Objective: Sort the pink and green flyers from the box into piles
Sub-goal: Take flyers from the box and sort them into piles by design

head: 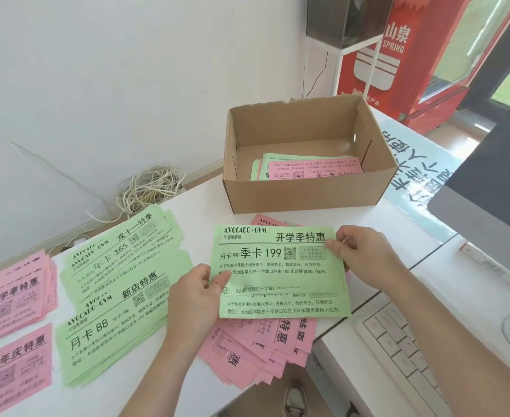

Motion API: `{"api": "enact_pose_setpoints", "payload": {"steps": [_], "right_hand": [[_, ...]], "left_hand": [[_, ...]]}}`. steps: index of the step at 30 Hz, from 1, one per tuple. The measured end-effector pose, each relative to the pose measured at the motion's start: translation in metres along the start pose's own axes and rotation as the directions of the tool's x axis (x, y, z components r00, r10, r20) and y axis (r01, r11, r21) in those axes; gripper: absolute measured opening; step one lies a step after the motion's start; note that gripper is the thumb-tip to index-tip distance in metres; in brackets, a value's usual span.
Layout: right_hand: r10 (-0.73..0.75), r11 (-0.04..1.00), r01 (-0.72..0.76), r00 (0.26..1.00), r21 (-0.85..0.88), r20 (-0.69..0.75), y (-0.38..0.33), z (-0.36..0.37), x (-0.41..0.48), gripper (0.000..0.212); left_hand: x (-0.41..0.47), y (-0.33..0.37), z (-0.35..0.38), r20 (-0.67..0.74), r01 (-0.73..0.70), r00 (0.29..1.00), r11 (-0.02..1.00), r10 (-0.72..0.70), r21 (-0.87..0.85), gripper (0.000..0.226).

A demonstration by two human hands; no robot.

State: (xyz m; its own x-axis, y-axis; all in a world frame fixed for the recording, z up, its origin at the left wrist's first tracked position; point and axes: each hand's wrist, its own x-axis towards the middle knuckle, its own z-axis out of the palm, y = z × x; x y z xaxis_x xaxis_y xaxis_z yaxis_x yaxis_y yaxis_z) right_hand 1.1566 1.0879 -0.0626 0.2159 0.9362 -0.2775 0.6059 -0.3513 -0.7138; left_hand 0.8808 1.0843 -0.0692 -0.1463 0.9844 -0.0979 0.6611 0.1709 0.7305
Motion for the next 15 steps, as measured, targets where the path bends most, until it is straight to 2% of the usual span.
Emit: {"api": "enact_pose_setpoints", "payload": {"steps": [3,5,7,9,10,12,14,15], "right_hand": [[0.001,1.000,-0.001,0.999,0.013,-0.033,-0.002,0.002,0.001,0.033],[0.009,0.999,-0.007,0.999,0.043,-0.040,-0.001,0.003,0.001,0.033],[0.022,0.997,-0.020,0.999,0.069,-0.028,0.002,0.003,0.002,0.027],[0.038,0.997,-0.037,0.999,0.071,-0.018,0.004,0.003,0.003,0.018],[0.042,0.997,-0.040,0.999,0.067,-0.024,0.006,0.003,0.003,0.014],[0.042,0.997,-0.039,0.998,0.061,-0.042,0.006,0.004,0.002,0.011],[0.037,0.998,-0.032,0.997,0.061,-0.067,0.007,0.006,0.001,0.014],[0.035,0.998,-0.031,0.996,0.057,-0.081,0.006,0.007,0.001,0.016]], "left_hand": [[-0.001,-0.002,-0.001,0.046,-0.076,0.997,0.975,0.068,0.209,0.055],[0.000,-0.005,-0.004,0.078,-0.175,0.984,0.902,0.157,0.394,0.057],[0.003,-0.005,-0.008,0.067,-0.242,0.969,0.872,0.237,0.425,0.050],[0.006,-0.001,-0.014,-0.026,-0.233,0.968,0.932,0.250,0.279,0.029],[0.008,0.001,-0.019,-0.104,-0.176,0.975,0.969,0.196,0.176,0.019],[0.015,0.004,-0.032,-0.231,-0.029,0.973,0.994,0.004,-0.104,0.016],[0.024,0.005,-0.046,-0.238,0.061,0.955,0.902,-0.177,-0.426,0.019],[0.027,0.006,-0.052,-0.201,0.094,0.951,0.841,-0.233,-0.532,0.021]]}}
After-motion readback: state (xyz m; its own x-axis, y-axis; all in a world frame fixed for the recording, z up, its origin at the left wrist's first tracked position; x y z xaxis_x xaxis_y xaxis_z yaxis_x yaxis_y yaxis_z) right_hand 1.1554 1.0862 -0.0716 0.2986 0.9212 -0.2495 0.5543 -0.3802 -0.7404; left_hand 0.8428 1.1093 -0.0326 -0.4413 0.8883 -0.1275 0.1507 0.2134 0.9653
